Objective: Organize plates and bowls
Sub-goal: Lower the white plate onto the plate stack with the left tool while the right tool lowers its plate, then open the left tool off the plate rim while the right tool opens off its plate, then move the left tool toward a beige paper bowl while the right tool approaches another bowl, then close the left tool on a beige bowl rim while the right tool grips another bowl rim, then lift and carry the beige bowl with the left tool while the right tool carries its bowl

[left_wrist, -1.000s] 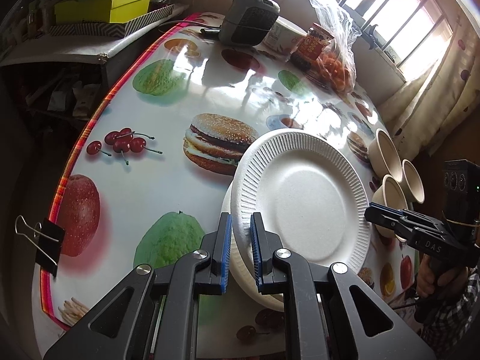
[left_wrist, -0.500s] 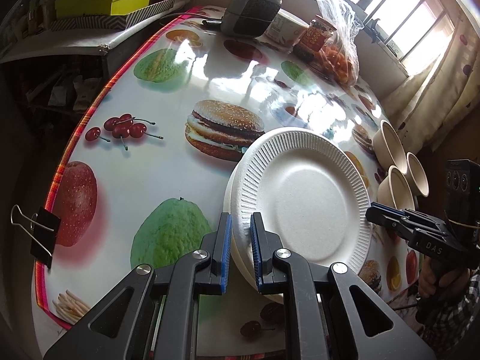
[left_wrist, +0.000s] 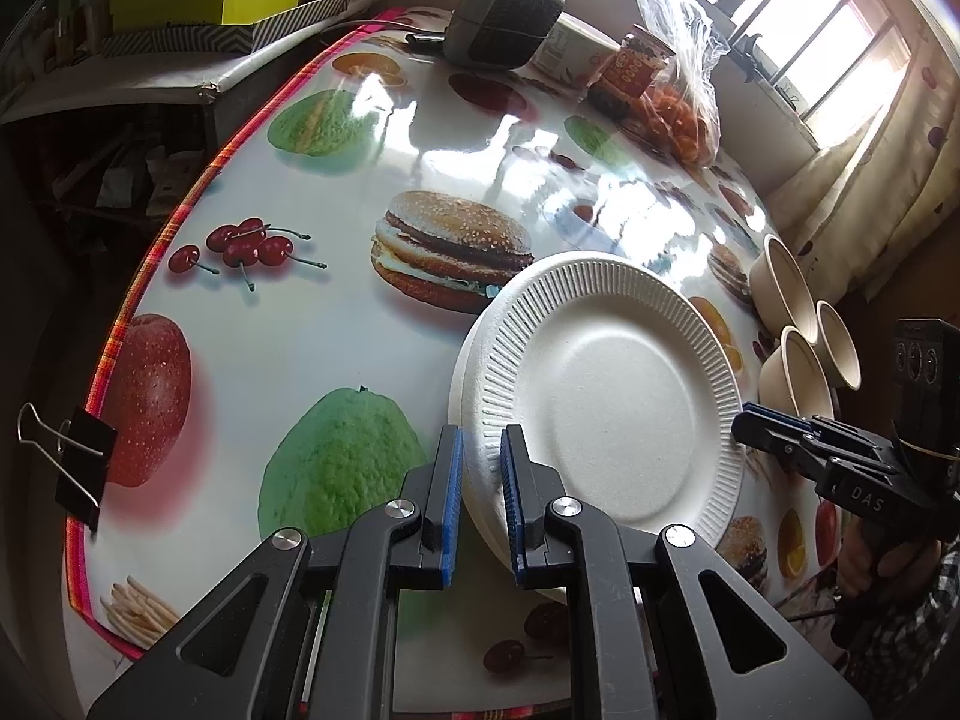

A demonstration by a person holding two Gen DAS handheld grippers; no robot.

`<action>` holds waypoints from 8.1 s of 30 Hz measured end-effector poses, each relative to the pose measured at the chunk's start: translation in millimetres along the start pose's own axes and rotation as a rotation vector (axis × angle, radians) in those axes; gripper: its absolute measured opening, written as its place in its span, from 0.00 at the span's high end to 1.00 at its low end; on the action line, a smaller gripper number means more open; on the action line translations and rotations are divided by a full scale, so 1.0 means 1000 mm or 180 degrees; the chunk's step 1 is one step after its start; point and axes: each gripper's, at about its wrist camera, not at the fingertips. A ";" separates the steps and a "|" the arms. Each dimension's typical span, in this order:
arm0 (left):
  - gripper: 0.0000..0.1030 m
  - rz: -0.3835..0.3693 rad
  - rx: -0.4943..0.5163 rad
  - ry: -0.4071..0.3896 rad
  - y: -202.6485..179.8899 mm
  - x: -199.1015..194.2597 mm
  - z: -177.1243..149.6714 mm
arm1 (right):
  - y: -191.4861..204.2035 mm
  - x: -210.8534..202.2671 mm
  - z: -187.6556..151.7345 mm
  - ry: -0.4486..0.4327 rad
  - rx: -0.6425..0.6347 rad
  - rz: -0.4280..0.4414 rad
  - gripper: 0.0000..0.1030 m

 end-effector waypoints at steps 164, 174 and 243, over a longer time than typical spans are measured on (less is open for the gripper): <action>0.76 -0.0107 0.0934 0.0206 -0.267 0.110 0.162 | -0.216 -0.102 -0.013 -0.1197 0.1159 -0.0536 0.79; 0.76 -0.0129 0.0939 0.0228 -0.268 0.112 0.162 | -0.220 -0.100 -0.013 -0.1174 0.1183 -0.0448 0.86; 0.92 -0.0253 0.0944 0.0155 -0.277 0.099 0.160 | -0.221 -0.111 -0.005 -0.1327 0.1305 -0.0403 0.90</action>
Point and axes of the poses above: each gripper's, at about its wrist camera, not at the fingertips, and x roughly the way its jaws point, y to its left, z to its top, and after that the axes turned 15 degrees about y, right-handed
